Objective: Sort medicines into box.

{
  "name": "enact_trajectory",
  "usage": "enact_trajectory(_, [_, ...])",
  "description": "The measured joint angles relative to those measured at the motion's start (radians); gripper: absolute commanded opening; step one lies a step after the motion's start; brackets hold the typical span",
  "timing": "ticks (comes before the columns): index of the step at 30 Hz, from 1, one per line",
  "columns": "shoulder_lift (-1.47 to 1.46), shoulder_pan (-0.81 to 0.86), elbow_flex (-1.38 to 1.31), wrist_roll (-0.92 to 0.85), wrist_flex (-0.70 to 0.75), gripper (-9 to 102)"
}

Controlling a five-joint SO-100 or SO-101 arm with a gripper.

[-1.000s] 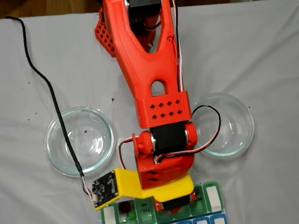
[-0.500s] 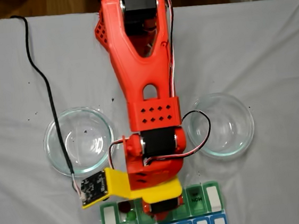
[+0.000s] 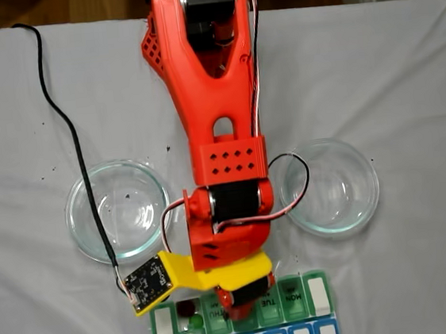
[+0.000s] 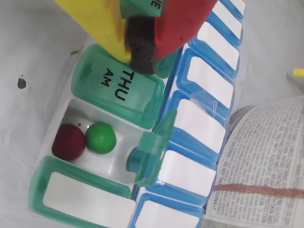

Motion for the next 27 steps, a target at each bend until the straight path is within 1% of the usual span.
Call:
enact_trajectory(5, [0.054, -0.012, 0.12, -0.209, -0.074, 0])
enact_trajectory(11, [0.049, -0.014, 0.186, -0.46, -0.172, 0])
enact_trajectory(14, [0.037, -0.014, 0.198, -0.508, -0.212, 0])
enact_trajectory(16, [0.048, -0.014, 0.198, -0.488, -0.213, 0])
enact_trajectory(18, [0.094, -0.014, 0.19, -0.425, -0.204, 0])
enact_trajectory(19, [0.118, -0.014, 0.19, -0.383, -0.179, 0])
enact_trajectory(23, [0.225, 0.009, 0.193, -0.201, -0.158, 0])
enact_trajectory(27, [0.33, 0.067, 0.179, -0.075, -0.138, 0])
